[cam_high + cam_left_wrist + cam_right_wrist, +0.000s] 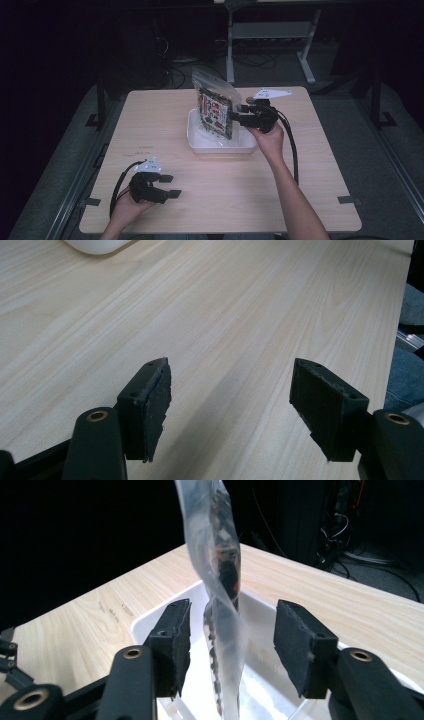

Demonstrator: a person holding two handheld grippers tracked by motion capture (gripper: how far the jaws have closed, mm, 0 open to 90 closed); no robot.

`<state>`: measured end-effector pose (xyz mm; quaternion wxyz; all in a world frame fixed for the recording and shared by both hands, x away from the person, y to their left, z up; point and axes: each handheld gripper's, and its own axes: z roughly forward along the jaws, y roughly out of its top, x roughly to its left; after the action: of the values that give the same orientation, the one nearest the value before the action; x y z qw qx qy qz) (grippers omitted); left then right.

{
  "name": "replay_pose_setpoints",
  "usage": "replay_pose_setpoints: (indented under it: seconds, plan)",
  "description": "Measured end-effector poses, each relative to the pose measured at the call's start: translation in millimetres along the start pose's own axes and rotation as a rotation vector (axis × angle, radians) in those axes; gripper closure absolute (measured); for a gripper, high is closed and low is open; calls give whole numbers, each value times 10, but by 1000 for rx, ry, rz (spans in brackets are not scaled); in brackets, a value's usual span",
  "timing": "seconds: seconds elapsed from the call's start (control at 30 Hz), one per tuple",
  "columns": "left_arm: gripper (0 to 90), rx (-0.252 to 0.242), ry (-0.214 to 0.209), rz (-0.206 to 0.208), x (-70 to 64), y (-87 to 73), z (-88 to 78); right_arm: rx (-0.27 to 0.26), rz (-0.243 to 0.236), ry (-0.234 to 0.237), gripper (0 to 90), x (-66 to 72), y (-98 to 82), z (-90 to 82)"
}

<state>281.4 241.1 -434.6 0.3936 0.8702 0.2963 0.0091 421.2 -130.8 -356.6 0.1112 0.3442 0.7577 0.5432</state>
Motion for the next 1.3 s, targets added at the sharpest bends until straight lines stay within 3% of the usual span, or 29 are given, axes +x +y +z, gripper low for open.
replay_pose_setpoints:
  seconds: [1.07,1.3]
  plan:
    - [308,22,16,8,-12,-7,11,29,57,17,353,-63,-247,-552]
    - [306,22,20,11,-21,-7,7,25,96,19,335,-128,-333,-733]
